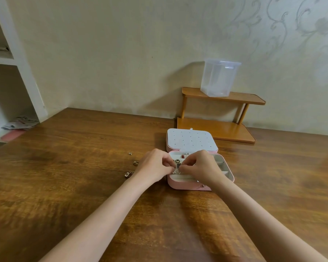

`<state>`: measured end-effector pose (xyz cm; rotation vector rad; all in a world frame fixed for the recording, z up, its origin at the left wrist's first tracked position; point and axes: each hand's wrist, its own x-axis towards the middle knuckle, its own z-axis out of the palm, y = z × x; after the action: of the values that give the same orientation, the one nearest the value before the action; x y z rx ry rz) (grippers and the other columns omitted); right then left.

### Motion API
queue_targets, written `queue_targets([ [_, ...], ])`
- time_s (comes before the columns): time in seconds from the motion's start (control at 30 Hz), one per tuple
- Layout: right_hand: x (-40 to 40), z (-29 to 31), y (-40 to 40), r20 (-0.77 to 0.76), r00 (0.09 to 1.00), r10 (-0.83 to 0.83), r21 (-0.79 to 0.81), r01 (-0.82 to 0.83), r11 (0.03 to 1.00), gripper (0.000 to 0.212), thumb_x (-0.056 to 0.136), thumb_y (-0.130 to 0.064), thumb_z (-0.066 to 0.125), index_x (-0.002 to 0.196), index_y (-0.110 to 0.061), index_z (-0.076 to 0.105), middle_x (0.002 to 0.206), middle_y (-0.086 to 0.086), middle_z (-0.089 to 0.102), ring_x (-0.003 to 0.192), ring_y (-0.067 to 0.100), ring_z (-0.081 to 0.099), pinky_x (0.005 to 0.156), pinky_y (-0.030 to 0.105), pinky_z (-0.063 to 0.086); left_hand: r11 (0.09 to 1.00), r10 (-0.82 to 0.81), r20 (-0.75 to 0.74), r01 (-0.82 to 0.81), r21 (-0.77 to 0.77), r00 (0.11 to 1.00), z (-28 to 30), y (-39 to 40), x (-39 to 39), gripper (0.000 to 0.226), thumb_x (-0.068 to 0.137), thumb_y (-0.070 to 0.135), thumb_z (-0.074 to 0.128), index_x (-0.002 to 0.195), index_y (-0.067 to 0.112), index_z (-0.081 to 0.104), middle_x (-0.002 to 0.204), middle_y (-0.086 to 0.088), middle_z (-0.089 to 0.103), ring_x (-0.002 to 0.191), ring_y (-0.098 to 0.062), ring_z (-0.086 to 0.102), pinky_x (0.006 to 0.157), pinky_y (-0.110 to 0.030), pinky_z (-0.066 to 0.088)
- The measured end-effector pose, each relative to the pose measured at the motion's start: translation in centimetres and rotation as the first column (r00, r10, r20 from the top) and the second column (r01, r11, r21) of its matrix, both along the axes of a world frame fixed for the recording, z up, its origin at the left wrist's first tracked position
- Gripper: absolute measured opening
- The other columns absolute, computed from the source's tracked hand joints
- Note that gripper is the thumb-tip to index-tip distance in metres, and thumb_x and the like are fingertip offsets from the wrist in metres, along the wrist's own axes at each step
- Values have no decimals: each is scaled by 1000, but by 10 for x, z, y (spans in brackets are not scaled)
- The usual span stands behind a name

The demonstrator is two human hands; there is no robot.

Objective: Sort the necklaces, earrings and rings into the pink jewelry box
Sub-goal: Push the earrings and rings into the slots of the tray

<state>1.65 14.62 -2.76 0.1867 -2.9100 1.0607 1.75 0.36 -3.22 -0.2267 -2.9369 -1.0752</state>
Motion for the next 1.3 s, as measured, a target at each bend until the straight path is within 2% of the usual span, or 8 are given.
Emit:
queue_targets([
  [0.17,2,-4,-8,-7,997,-75,31,75,997,13,82,-12,64,87,-6,74,87,8,69,74,14,54,64,27,46,1000,-2,-1,2,4,1000,0,0,0,10,82,22,70,91,24,70,79,8,61,72,-6,53,58,-19,42],
  [0.37,4,-7,-11,-16,996,-83,125,84,989,14,86,-13,59,91,-5,69,92,10,68,74,16,54,49,15,34,1000,-1,8,1,-18,1000,2,1,1,12,83,22,68,94,21,71,80,8,58,71,-5,49,53,-16,37],
  [0.67,3,-3,-8,-27,999,-37,161,41,986,17,88,-16,58,88,-4,69,86,8,68,70,17,55,54,20,39,999,-7,16,7,-42,1000,6,2,1,10,82,23,69,92,22,71,80,9,58,66,-2,47,52,-16,34],
  [0.87,-3,13,2,-83,995,-54,136,65,989,23,90,-14,55,88,4,69,84,14,69,63,15,52,50,17,34,1000,-4,51,6,-29,999,6,0,-1,12,81,24,71,93,24,69,89,7,61,78,-6,53,57,-18,41],
  [1.0,-3,18,1,-81,995,60,161,-46,986,13,86,-10,61,91,-3,71,88,7,69,69,11,54,51,8,34,1000,2,37,-2,-15,999,7,-1,-3,12,84,21,67,96,23,68,96,4,61,83,-7,52,65,-18,44],
  [1.17,0,11,-5,-64,987,149,232,-130,964,10,81,-9,67,89,-7,73,93,7,71,73,10,54,57,11,39,998,51,-29,-50,42,998,12,-16,-4,12,88,20,61,97,21,69,105,3,66,89,-7,54,71,-19,42],
  [1.23,1,20,-8,-129,982,141,202,-113,973,9,82,-8,66,88,-7,72,91,5,70,73,9,55,58,10,40,997,73,-38,-71,41,997,15,-26,-4,12,89,20,60,96,21,69,104,5,65,91,-6,52,70,-17,41],
  [1.3,0,32,-16,-241,962,128,167,-89,982,10,83,-7,64,87,-7,72,87,3,69,74,10,56,65,17,46,994,107,-43,-106,34,993,18,-39,-4,11,89,20,60,94,21,69,104,6,63,95,-7,52,76,-22,41],
])
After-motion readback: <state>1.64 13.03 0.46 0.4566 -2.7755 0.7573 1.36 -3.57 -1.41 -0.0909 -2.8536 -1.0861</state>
